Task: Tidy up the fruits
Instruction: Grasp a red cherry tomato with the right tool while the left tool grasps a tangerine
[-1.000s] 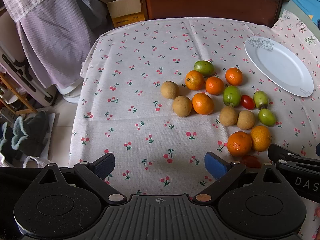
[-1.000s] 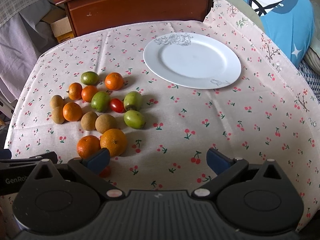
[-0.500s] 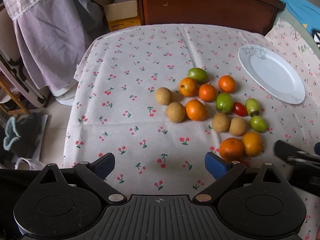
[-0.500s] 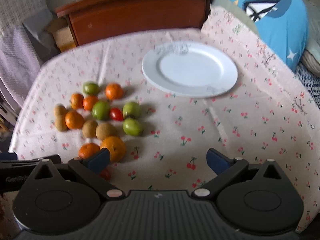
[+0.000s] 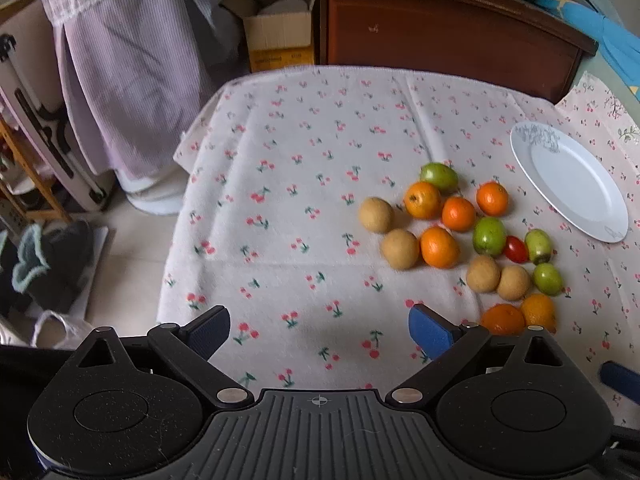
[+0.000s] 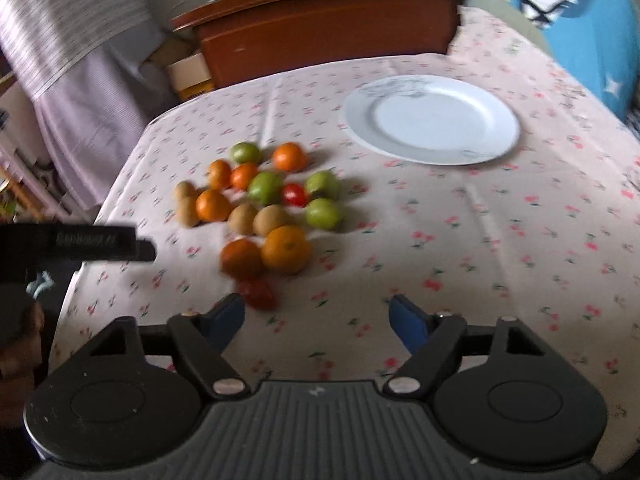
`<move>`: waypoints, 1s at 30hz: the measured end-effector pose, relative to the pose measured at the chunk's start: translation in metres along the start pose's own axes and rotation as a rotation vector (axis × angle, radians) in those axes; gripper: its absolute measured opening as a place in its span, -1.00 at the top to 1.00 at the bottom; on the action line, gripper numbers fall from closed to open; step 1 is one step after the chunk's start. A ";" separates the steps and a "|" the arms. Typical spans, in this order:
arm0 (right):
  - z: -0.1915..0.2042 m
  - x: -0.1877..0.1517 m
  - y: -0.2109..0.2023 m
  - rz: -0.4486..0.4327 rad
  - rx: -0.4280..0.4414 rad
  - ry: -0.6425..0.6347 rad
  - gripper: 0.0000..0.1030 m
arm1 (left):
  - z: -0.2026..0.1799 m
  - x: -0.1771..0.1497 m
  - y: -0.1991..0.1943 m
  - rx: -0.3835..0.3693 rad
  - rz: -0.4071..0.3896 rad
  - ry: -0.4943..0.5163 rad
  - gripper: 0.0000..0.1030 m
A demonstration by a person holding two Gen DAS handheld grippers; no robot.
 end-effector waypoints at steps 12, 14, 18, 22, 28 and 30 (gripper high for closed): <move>0.029 -0.004 0.029 -0.009 0.103 -0.082 0.37 | -0.001 0.001 -0.003 -0.039 -0.049 0.006 -0.85; 0.031 -0.005 0.031 -0.020 0.091 -0.105 0.50 | -0.004 0.001 -0.004 -0.047 -0.061 0.016 -0.85; 0.032 -0.005 0.031 -0.028 0.095 -0.118 0.54 | -0.013 0.001 -0.005 -0.092 -0.067 0.043 -0.84; 0.029 -0.004 0.020 -0.017 0.080 -0.117 0.56 | -0.024 0.000 -0.009 -0.133 -0.083 0.083 -0.80; 0.004 0.005 0.000 -0.027 0.038 -0.046 0.57 | -0.042 -0.004 -0.009 -0.188 -0.092 0.155 -0.62; -0.007 0.010 -0.005 -0.048 0.023 0.001 0.59 | -0.050 -0.005 -0.007 -0.210 -0.090 0.178 -0.56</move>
Point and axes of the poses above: each gripper's, at about its wrist camera, not at the fingertips, and y roughly the way its jaws point, z to its left, x to its top, the point moved 5 cm from there along y, roughly the way its jaws point, and after that the axes turned 3 degrees about y, right-handed, at the moved point
